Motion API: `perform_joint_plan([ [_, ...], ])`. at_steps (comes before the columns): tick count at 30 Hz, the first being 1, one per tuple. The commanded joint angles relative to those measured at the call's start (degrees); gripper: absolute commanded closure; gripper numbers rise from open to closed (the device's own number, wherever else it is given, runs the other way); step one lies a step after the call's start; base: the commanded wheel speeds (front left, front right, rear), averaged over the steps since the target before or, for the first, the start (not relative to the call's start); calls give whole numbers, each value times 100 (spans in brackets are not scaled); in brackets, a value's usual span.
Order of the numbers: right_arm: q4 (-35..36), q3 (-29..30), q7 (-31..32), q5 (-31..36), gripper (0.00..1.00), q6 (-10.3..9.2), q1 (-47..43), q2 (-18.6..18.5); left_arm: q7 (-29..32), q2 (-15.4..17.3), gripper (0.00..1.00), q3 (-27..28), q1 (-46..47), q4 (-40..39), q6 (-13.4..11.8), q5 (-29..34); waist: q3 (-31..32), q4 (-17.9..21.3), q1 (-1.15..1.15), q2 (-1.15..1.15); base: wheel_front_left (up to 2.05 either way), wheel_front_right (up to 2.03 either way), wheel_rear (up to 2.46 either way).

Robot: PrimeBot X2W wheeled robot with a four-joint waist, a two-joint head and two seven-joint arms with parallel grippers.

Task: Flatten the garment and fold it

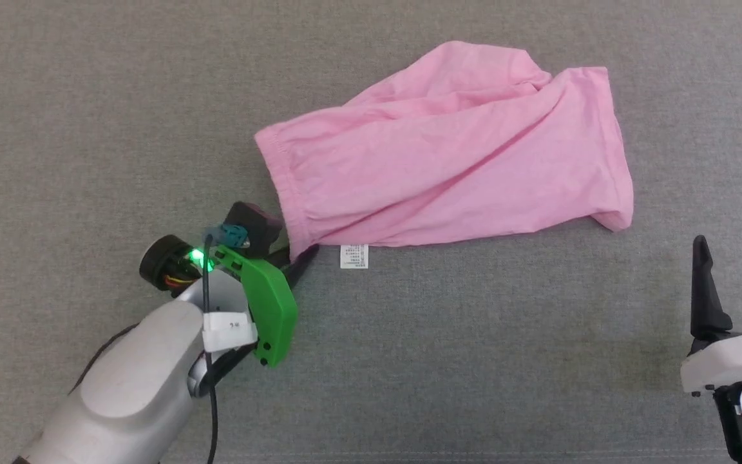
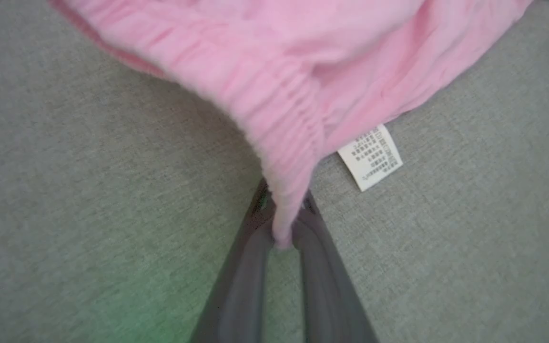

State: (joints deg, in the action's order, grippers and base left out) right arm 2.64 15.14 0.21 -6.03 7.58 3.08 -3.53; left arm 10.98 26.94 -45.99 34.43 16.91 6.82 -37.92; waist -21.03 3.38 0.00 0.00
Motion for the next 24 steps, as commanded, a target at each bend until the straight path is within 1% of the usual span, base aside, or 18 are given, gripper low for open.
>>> perform_joint_plan([
  [1, -6, -34, 61, 41, 0, -9, 118, -52, -10, -16, 100, -76, -112, 96, 17, -36, 127, -102, 0, 0, 0, 0, 0],
  [4, -61, -253, 383, -46, 0, -9, 155, -219, -140, -37, 100, -24, -177, 55, -52, -69, 255, -211, 0, 0, 0, 0, 0],
  [9, -296, -594, 1510, -436, 0, -9, 351, -659, -259, -26, 100, 38, -196, -237, -173, -58, 336, -453, 0, 0, 0, 0, 0],
  [12, -423, -750, 2066, -777, 0, -9, 555, -819, -218, -11, 100, 32, -186, -434, -215, -53, 312, -556, 0, 0, 0, 0, 0],
  [15, -564, -890, 2521, -960, 0, -9, 740, -960, -180, 9, 100, 18, -166, -619, -253, -31, 251, -613, 0, 0, 0, 0, 0],
  [20, -846, -1065, 2988, -993, 0, -9, 881, -1077, -143, 3, 100, 6, -144, -803, -322, -16, 167, -661, 0, 0, 0, 0, 0],
  [24, -987, -1115, 2961, -926, 0, -9, 983, -1078, -127, 15, 100, 8, -135, -893, -363, -18, 93, -672, 0, 0, 0, 0, 0],
])
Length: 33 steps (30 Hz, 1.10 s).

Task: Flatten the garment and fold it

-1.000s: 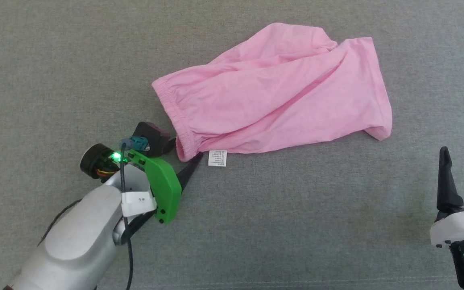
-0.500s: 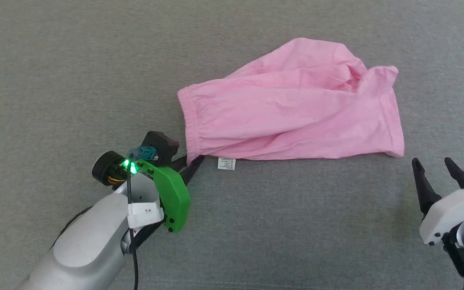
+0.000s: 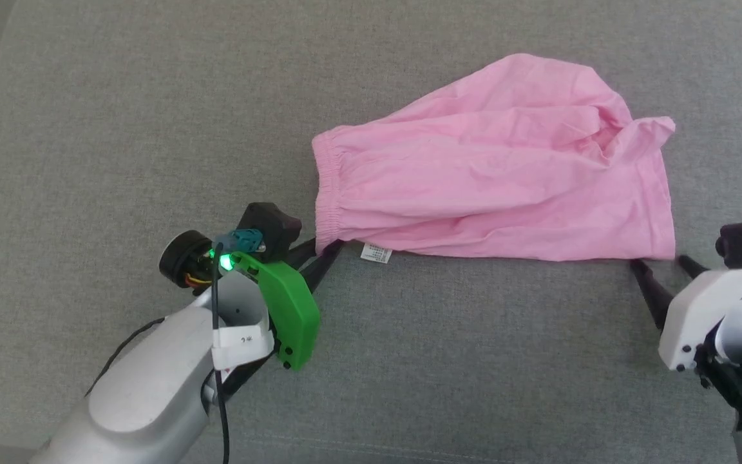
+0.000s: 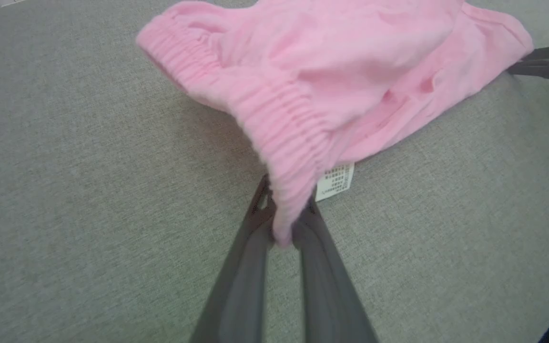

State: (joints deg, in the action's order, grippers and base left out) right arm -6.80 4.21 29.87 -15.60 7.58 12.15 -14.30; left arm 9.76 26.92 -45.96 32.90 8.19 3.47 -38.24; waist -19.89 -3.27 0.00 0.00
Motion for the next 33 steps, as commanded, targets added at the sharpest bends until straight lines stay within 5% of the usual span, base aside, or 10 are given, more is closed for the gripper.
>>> perform_joint_plan([
  [1, -82, -37, -35, 37, 0, -9, 111, 1, -2, 22, 100, 3, 16, -40, -38, 15, -42, -9, 0, 0, 0, 0, 0],
  [11, -412, -231, -95, 44, 0, -9, 322, -64, 28, 71, 100, -32, -2, -139, -80, 11, -155, -50, 0, 0, 0, 0, 0],
  [13, -468, -284, -78, 27, 39, -9, 334, -100, 31, 67, 100, -42, 3, -139, -82, 9, -162, -64, 0, 0, 0, 0, 0],
  [14, -481, -306, -92, 15, 81, -9, 339, -121, 34, 63, 100, -46, 7, -138, -85, 5, -166, -71, 0, 0, 0, 0, 0],
  [15, -487, -327, -108, 10, 100, -9, 341, -140, 39, 59, 100, -49, 10, -133, -87, 0, -167, -76, 0, 0, 0, 0, 0],
  [33, 393, -658, -176, -620, 100, -9, -238, -1049, 199, 286, 100, -104, -190, -231, -51, -204, 714, 97, 0, 0, 0, 0, 0],
])
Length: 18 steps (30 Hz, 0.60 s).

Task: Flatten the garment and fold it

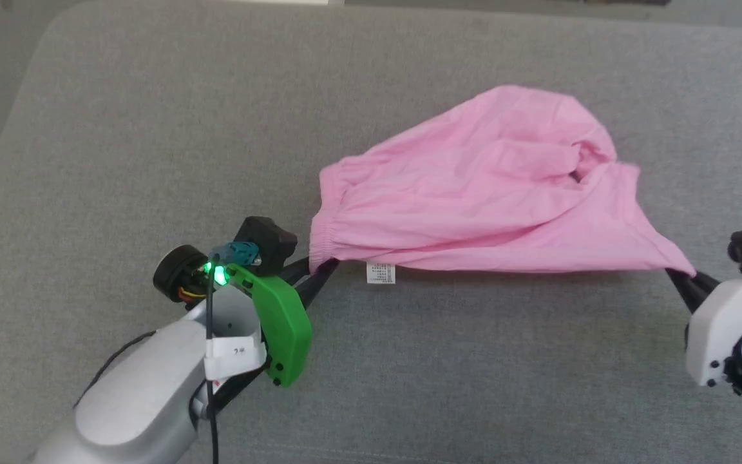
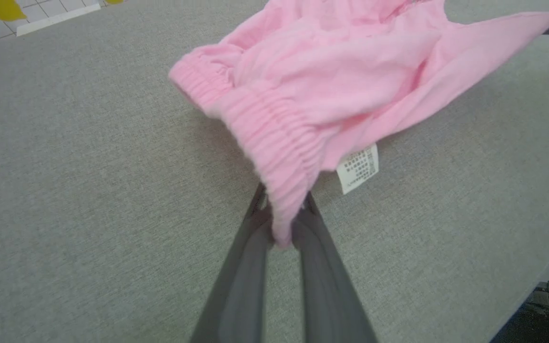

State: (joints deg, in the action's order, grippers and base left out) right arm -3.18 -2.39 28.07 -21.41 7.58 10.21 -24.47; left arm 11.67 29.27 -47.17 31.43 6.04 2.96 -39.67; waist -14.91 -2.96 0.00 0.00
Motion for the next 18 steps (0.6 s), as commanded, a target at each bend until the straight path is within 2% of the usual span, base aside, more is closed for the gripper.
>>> perform_joint_plan([
  [1, 152, -19, 16, -163, 100, -9, -76, -123, 76, 112, 100, 3, -45, -97, 19, -77, 304, 81, 0, 0, 0, 0, 0],
  [6, 681, -97, 37, -665, 100, -9, -105, -559, 465, 426, 100, 50, -5, -614, 81, -282, 634, 144, 0, 0, 0, 0, 0],
  [12, 1063, -2, -34, -1151, 100, -9, 265, -991, 1024, 772, 100, 362, 268, -1395, 56, -753, 1021, 213, 0, 0, 0, 0, 0],
  [18, 1106, -76, -43, -1610, 100, -9, 1011, -1297, 1528, 879, 100, 815, 902, -1776, 45, -1350, 1307, 251, 0, 0, 0, 0, 0],
])
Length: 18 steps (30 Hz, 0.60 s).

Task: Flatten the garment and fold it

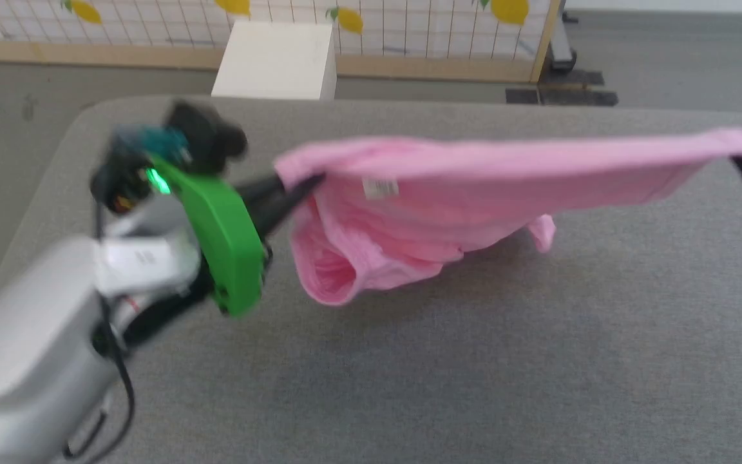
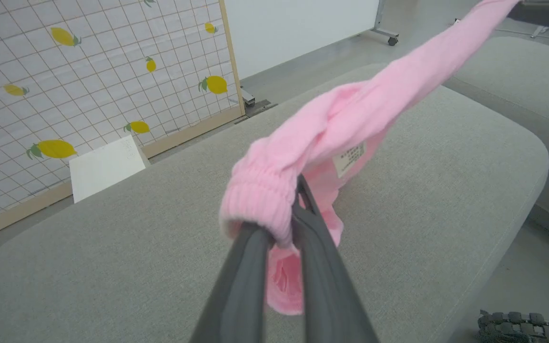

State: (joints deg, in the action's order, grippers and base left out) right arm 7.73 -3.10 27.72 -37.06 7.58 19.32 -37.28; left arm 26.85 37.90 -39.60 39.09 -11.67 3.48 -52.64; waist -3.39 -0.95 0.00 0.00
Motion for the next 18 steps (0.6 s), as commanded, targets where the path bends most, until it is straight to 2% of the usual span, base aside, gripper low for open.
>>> perform_joint_plan([
  [1, 13, -33, 6, -100, 100, -9, 222, -57, 76, 4, 100, 145, 265, -4, -18, -156, 182, 58, 0, 0, 0, 0, 0],
  [7, -94, -309, 105, -389, 100, -9, 1115, -293, 551, -27, 100, 528, 1203, 256, -24, -552, 209, 142, 0, 0, 0, 0, 0],
  [11, -216, -690, 158, -432, 100, -9, 1721, -475, 857, -48, 100, 630, 1721, 558, -28, -676, 56, 230, 0, 0, 0, 0, 0],
  [18, -789, -1267, 121, -538, 100, -9, 3032, -620, 1313, -132, 100, 759, 2654, 1166, 7, -823, -748, 443, 0, 0, 0, 0, 0],
])
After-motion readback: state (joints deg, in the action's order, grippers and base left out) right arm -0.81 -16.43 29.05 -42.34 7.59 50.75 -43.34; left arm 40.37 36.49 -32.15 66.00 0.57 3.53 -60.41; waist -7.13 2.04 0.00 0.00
